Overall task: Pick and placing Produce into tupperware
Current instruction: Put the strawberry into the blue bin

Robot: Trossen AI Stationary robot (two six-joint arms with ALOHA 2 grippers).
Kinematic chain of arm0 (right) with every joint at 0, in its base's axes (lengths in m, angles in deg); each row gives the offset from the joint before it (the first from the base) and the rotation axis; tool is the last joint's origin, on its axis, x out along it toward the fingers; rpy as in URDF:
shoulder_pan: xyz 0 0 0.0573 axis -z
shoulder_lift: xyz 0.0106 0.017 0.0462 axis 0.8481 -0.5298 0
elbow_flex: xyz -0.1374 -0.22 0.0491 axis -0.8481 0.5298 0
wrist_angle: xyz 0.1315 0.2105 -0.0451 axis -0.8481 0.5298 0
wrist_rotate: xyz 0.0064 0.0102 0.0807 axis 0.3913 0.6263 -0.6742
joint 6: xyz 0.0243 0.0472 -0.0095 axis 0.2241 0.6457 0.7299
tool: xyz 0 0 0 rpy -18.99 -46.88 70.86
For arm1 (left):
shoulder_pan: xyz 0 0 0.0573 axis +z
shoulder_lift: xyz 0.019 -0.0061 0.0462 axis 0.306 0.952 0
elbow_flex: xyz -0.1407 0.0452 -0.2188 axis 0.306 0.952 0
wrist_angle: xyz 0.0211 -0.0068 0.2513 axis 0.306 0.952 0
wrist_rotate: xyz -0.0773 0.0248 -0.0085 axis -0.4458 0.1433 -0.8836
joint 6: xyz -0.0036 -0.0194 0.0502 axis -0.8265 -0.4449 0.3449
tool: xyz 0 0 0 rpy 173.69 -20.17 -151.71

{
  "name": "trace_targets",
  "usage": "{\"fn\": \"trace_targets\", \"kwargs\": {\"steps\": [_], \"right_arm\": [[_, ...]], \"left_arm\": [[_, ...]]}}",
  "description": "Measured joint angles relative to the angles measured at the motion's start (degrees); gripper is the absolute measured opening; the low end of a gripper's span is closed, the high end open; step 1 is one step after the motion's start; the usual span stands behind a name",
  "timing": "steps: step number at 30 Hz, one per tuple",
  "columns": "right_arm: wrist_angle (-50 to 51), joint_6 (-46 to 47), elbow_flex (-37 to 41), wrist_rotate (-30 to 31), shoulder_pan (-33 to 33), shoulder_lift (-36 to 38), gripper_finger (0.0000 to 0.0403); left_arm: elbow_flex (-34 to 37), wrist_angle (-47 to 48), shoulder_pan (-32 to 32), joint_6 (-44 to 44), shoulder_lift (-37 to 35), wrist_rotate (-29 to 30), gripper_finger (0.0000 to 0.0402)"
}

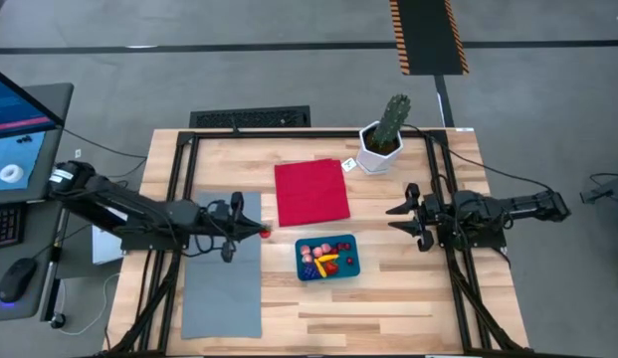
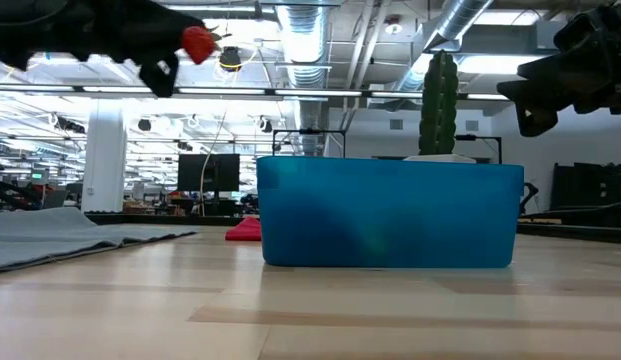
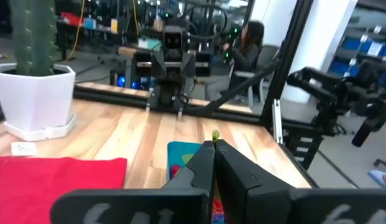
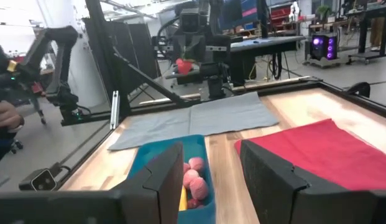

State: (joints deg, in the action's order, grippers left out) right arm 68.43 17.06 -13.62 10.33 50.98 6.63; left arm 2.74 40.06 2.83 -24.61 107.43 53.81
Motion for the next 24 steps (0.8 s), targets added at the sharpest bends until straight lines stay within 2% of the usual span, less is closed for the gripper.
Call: {"fn": "trace_targets", "kwargs": {"steps": [6, 14, 24], "right_arm": [[0.2, 0.02, 0.0, -0.02, 0.0, 0.0, 0.0182], [0.41, 0.02, 0.0, -0.02, 0.0, 0.0, 0.0182], [1.42, 0.04, 0.02, -0.04, -0.01, 0.0, 0.0182]], "left_arm": [[-8.06, -0.04, 0.03, 2.05, 10.88, -2.78, 0.0], [-18.64, 1.68, 0.09, 2.9, 23.56, -9.68, 0.0], [-26.04, 3.04, 2.26, 3.69, 36.66, -10.91, 0.0]]}}
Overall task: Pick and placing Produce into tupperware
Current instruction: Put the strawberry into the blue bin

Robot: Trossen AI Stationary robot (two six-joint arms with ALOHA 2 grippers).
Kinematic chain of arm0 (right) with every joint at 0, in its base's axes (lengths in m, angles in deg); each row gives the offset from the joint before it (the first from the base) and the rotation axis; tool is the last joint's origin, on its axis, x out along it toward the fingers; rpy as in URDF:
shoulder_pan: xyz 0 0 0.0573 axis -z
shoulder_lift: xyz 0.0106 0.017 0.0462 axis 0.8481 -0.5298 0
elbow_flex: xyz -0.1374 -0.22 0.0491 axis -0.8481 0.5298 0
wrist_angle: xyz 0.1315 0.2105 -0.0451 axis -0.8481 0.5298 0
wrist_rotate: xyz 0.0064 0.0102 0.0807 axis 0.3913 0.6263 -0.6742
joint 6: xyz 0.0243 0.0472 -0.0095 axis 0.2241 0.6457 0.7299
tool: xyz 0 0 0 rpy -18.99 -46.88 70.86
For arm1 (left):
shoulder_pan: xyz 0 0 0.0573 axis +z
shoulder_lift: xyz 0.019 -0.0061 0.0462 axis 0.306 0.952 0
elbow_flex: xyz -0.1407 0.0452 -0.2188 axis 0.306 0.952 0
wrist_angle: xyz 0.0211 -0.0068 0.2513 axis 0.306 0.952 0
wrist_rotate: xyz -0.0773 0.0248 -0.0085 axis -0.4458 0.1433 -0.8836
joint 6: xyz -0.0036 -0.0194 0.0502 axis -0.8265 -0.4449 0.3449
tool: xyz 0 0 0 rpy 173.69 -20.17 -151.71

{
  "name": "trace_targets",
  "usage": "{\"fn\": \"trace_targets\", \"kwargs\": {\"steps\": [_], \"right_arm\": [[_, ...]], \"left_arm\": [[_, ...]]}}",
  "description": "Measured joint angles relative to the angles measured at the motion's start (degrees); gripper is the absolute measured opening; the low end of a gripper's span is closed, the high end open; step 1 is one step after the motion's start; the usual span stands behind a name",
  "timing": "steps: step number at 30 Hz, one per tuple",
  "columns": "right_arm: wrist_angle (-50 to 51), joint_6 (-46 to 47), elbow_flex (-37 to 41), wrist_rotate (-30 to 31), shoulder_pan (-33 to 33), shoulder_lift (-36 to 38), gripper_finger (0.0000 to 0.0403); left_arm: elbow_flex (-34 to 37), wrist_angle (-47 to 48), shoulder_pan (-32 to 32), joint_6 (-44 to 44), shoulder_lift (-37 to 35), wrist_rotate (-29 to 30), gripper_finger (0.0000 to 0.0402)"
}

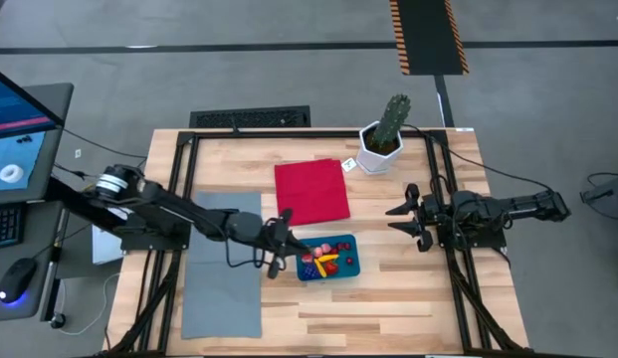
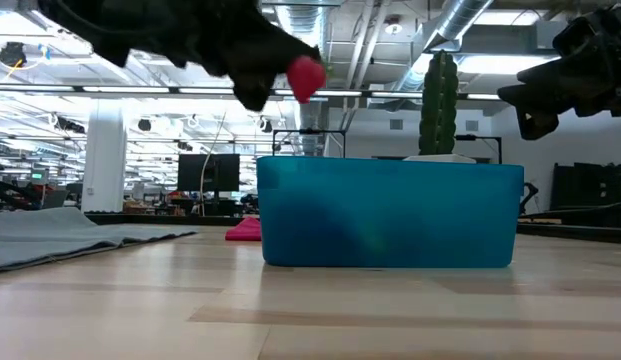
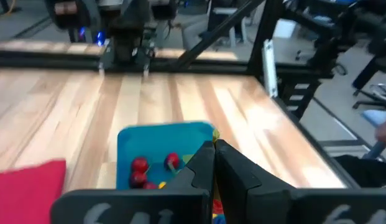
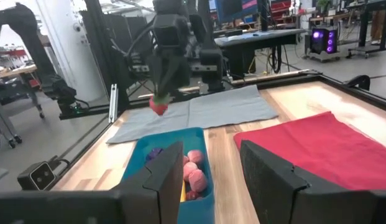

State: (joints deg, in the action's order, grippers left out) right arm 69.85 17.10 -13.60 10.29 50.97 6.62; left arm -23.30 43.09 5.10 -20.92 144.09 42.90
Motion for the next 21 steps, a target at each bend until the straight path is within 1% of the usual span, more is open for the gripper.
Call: {"fn": "trace_targets", "kwargs": {"steps": [7, 14, 21], "right_arm": [[0.37, 0.0, 0.0, 0.0, -0.02, 0.0, 0.0182], [0.95, 0.0, 0.0, -0.02, 0.0, 0.0, 0.0182], [0.95, 0.0, 0.0, -0.02, -0.02, 0.0, 0.0182]], "left_arm": [[-3.75, 0.91, 1.14, -1.04, 5.91, -0.03, 0.0], [-8.14, 9.13, 1.26, -2.83, 10.36, -0.08, 0.0], [-8.69, 15.53, 1.53, -5.6, 10.44, 0.01, 0.0]]}}
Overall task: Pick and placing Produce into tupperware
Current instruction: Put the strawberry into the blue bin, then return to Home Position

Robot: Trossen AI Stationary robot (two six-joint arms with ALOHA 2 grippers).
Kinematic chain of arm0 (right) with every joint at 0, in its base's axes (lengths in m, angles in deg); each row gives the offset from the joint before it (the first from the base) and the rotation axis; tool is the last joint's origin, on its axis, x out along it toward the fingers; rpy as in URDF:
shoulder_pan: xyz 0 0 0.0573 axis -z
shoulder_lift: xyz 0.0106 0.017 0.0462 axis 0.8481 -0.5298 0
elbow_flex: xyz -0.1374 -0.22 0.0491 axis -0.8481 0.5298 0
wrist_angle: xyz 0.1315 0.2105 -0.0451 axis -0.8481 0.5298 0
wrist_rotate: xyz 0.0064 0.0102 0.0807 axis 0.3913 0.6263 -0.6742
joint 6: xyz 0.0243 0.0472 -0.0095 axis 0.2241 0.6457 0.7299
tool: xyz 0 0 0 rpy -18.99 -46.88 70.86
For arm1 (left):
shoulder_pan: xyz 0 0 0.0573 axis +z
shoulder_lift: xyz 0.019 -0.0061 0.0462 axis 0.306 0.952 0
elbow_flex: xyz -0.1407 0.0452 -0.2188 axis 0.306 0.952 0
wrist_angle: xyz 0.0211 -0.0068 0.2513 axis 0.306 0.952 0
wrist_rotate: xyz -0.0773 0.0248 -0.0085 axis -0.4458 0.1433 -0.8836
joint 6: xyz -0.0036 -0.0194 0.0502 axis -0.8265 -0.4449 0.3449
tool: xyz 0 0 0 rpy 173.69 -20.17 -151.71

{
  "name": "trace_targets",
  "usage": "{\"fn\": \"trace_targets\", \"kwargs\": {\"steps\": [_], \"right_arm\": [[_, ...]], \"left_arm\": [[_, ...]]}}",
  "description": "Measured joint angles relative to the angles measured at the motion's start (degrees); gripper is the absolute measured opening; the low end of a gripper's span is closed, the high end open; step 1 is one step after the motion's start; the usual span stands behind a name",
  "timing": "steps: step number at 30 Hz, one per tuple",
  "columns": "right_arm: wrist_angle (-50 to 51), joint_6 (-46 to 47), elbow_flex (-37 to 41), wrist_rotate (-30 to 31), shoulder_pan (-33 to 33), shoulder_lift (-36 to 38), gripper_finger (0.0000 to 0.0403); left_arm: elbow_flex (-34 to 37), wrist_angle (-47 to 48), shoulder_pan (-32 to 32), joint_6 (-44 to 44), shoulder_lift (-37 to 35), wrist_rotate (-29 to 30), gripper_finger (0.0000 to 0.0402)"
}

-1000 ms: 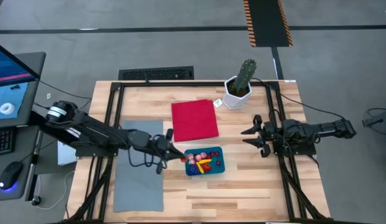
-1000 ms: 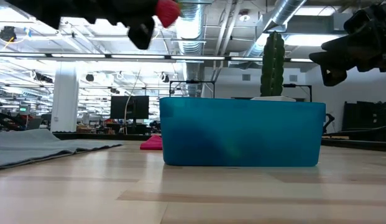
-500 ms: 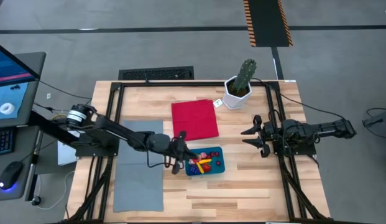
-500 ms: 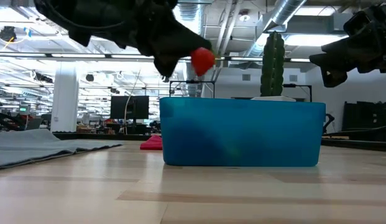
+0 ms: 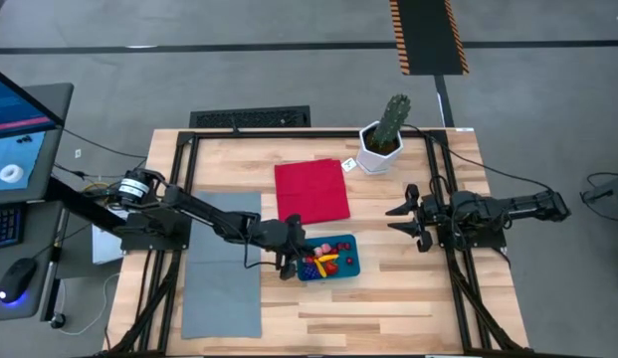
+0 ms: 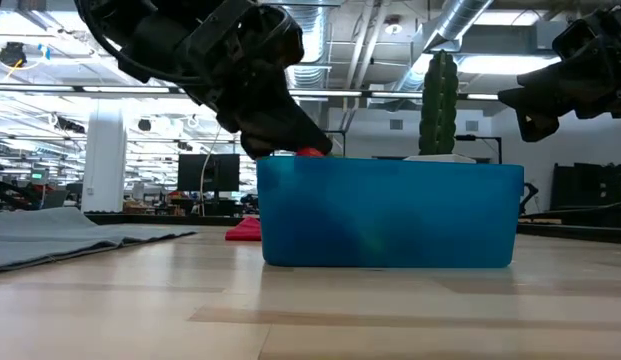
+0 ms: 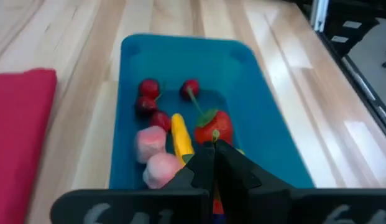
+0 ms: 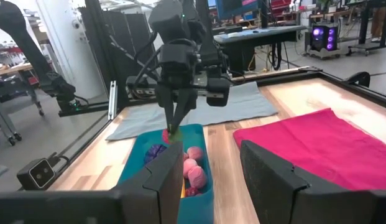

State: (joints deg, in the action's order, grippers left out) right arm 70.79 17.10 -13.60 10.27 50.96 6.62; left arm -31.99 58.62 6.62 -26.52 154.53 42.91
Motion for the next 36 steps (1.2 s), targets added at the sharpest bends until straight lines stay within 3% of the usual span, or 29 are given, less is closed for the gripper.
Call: {"fn": "trace_targets", "kwargs": {"steps": [24, 30, 36], "right_arm": [[0.0, 0.0, 0.0, 0.0, 0.0, 0.0, 0.0182], [-0.01, 0.0, 0.0, 0.0, 0.0, 0.0, 0.0182], [0.0, 0.0, 0.0, 0.0, 0.02, 0.0, 0.0182]], "left_arm": [[0.03, 8.01, 0.93, -6.18, -0.03, -1.17, 0.0003], [0.07, 7.34, 0.91, -6.07, -0.04, 0.17, 0.0027], [0.07, 5.78, 0.91, -5.58, -0.03, 4.44, 0.0077]]}}
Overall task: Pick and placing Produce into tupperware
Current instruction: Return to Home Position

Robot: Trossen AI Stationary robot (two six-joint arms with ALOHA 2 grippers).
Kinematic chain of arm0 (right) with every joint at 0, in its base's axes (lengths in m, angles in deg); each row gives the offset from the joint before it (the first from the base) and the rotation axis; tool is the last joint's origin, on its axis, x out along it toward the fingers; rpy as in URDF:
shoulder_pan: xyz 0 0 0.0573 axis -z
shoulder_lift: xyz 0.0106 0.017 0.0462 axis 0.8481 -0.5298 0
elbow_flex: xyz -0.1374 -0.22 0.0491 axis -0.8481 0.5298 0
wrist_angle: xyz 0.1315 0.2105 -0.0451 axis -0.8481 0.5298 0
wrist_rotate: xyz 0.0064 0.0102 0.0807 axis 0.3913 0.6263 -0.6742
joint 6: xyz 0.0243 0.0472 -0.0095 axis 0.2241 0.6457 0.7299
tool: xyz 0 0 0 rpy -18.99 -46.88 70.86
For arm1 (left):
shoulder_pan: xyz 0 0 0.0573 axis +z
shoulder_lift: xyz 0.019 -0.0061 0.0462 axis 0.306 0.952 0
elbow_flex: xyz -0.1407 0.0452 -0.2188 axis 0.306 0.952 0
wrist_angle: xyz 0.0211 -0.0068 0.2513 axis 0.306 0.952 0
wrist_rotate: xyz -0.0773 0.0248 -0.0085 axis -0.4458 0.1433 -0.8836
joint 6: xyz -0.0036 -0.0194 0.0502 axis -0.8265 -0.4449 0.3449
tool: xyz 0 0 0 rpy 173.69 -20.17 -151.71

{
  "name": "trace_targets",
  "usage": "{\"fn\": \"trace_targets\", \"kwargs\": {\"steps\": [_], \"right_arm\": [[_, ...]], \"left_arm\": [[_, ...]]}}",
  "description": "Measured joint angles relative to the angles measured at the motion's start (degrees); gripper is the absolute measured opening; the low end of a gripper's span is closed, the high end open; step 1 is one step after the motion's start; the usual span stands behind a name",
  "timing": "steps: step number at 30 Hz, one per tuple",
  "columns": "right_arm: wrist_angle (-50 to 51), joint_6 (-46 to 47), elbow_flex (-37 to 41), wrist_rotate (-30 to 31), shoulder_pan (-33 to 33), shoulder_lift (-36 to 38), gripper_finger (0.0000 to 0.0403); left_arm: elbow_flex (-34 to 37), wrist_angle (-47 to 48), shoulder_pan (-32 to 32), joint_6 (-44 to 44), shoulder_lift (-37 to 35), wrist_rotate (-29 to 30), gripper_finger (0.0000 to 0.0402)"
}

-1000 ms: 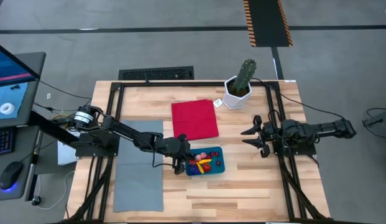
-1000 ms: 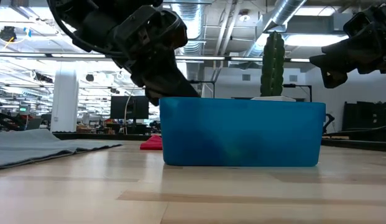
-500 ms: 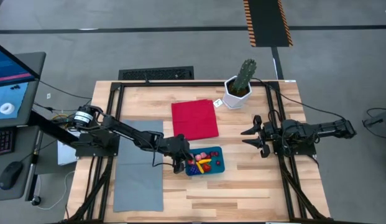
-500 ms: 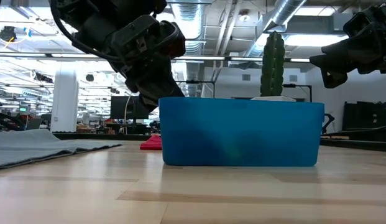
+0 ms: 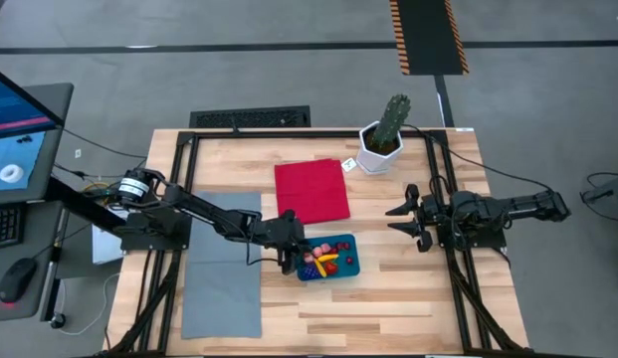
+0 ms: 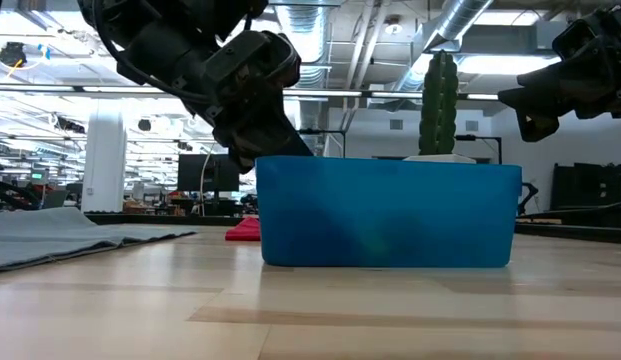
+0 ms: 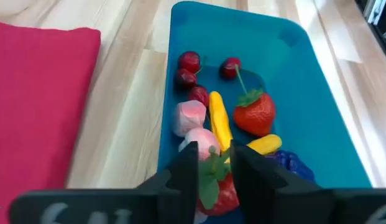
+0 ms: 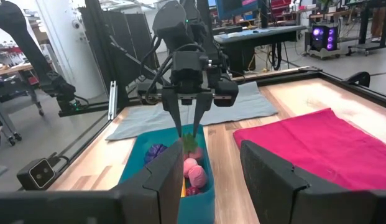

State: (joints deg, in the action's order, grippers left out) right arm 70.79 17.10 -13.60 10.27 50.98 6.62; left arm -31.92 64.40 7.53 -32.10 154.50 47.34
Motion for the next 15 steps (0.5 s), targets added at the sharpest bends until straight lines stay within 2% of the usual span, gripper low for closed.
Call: {"fn": "trace_targets", "kwargs": {"steps": [8, 15], "right_arm": [[0.0, 0.0, 0.0, 0.0, -0.02, 0.0, 0.0182], [-0.01, 0.0, 0.0, 0.0, -0.02, 0.0, 0.0182]], "left_arm": [[0.0, -1.76, -0.02, 3.47, -0.01, 1.07, 0.014], [0.13, -6.03, -0.02, 7.82, -0.81, 2.5, 0.0157]]}}
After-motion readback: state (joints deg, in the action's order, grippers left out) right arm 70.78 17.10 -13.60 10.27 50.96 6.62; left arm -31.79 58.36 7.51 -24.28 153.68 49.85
